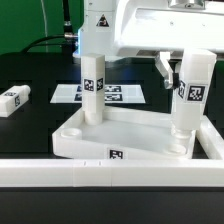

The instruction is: Assemble desk

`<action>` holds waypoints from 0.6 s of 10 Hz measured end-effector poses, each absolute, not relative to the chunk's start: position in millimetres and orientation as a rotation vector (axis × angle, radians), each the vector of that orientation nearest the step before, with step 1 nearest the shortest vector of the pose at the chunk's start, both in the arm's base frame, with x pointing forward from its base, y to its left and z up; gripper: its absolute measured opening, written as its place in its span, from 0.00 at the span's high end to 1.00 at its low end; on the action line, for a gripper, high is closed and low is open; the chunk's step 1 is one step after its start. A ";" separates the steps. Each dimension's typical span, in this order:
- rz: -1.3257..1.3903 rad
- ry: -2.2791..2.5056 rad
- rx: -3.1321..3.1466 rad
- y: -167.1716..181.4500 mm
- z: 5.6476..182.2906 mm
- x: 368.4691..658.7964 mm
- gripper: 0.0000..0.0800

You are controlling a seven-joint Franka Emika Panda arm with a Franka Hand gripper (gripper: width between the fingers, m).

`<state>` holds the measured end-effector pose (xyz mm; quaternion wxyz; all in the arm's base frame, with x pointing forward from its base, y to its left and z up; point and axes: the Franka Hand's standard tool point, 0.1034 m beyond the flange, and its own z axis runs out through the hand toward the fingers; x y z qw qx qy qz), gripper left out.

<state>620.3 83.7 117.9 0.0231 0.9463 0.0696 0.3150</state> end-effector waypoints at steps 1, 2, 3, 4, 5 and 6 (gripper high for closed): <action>0.964 0.220 2.936 86.3 118.5 620.3 0.64; 0.960 0.218 2.936 85.2 117.0 619.8 0.64; 0.959 0.218 2.937 85.2 116.7 619.7 0.64; 0.954 0.219 2.938 84.5 117.0 619.6 0.64; 0.934 0.216 2.948 81.1 120.9 619.8 0.64; 0.918 0.220 2.954 77.1 127.6 620.5 0.64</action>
Offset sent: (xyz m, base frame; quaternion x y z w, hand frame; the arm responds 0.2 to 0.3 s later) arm 0.0000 0.0000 0.0000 0.0000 0.0000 0.0000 1.0000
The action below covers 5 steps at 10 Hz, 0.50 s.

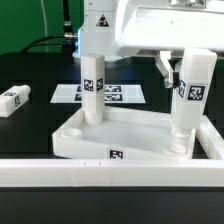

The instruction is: Assemble desk

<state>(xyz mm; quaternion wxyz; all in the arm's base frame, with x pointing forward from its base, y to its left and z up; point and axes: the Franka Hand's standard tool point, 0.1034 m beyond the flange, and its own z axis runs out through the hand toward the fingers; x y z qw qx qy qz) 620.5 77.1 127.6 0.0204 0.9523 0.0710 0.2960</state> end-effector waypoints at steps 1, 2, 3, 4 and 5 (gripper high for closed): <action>0.904 0.228 2.959 73.9 134.3 621.3 0.64; 0.887 0.228 2.968 71.8 139.8 621.4 0.64; 0.871 0.227 2.976 72.3 138.7 620.5 0.64; 0.864 0.227 2.978 72.3 137.2 619.7 0.64; 0.757 0.232 3.023 76.5 131.8 615.9 0.64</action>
Offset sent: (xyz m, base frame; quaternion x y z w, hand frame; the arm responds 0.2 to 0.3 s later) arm 0.0000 0.0000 0.0000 0.0000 0.0000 0.0000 1.0000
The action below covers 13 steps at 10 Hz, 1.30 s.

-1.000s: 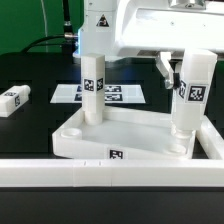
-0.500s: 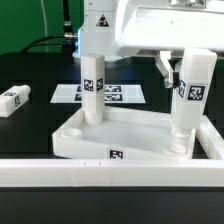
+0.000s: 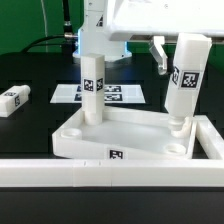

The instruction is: Assemble desk

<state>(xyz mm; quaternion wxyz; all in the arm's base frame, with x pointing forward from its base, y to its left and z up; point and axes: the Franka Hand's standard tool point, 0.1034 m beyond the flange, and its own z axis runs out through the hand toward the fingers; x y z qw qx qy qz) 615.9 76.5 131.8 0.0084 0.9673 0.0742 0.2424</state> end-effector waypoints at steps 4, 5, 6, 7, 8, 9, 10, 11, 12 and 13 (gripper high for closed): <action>0.722 0.246 3.032 74.2 133.4 620.5 0.64; 0.721 0.247 3.033 74.7 132.9 620.3 0.64; 0.720 0.246 3.033 74.5 132.3 620.1 0.64; 0.718 0.246 3.033 74.4 131.7 619.9 0.64; 0.715 0.247 3.034 74.9 130.6 619.5 0.64; 0.701 0.249 3.039 76.6 127.9 618.2 0.64; 0.662 0.247 3.055 78.4 125.9 617.3 0.64; 0.648 0.247 3.060 79.0 125.2 617.1 0.64; 0.615 0.249 3.071 80.0 123.6 616.0 0.64; 0.621 0.249 3.068 79.7 123.1 616.3 0.64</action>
Offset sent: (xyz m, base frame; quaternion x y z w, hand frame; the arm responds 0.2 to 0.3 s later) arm 0.0064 0.0017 0.0027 0.0278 0.0023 -0.0185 0.9994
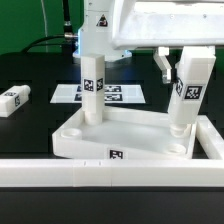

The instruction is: Assemble desk

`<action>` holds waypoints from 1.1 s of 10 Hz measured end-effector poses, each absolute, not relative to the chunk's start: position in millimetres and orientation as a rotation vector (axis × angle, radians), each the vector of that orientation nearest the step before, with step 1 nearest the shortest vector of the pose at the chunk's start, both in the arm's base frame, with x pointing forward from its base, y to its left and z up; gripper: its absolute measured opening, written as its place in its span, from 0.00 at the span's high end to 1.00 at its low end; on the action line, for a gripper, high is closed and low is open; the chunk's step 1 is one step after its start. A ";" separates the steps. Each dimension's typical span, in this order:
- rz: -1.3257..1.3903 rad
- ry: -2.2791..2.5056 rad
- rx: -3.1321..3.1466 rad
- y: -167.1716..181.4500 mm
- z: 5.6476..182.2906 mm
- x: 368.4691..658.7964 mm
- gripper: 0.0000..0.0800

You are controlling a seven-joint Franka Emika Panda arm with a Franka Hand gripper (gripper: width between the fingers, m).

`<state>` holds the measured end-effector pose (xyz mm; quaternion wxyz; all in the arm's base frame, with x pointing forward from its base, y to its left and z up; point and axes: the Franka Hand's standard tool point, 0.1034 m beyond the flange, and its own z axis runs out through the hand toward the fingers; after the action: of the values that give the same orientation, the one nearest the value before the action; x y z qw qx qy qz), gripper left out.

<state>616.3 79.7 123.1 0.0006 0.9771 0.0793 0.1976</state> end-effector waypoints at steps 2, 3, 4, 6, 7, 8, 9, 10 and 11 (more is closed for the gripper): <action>0.602 0.257 3.067 79.8 112.9 615.1 0.64; 0.601 0.261 3.064 78.0 111.0 616.8 0.64; 0.599 0.257 3.063 76.2 108.3 619.1 0.64; 0.599 0.257 3.062 77.3 106.3 621.5 0.64; 0.599 0.257 3.062 77.1 106.1 621.4 0.64; 0.599 0.257 3.062 77.0 106.1 621.4 0.64; 0.599 0.257 3.062 77.0 106.1 621.4 0.64; 0.599 0.257 3.062 77.0 106.1 621.4 0.64; 0.598 0.257 3.062 77.0 106.0 621.4 0.64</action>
Offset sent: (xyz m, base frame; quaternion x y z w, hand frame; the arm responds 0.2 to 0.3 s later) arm 0.0149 0.0006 -0.0075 0.0103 0.0085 -0.0170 0.9998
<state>621.4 77.0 106.0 0.0056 0.9781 0.0821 0.1912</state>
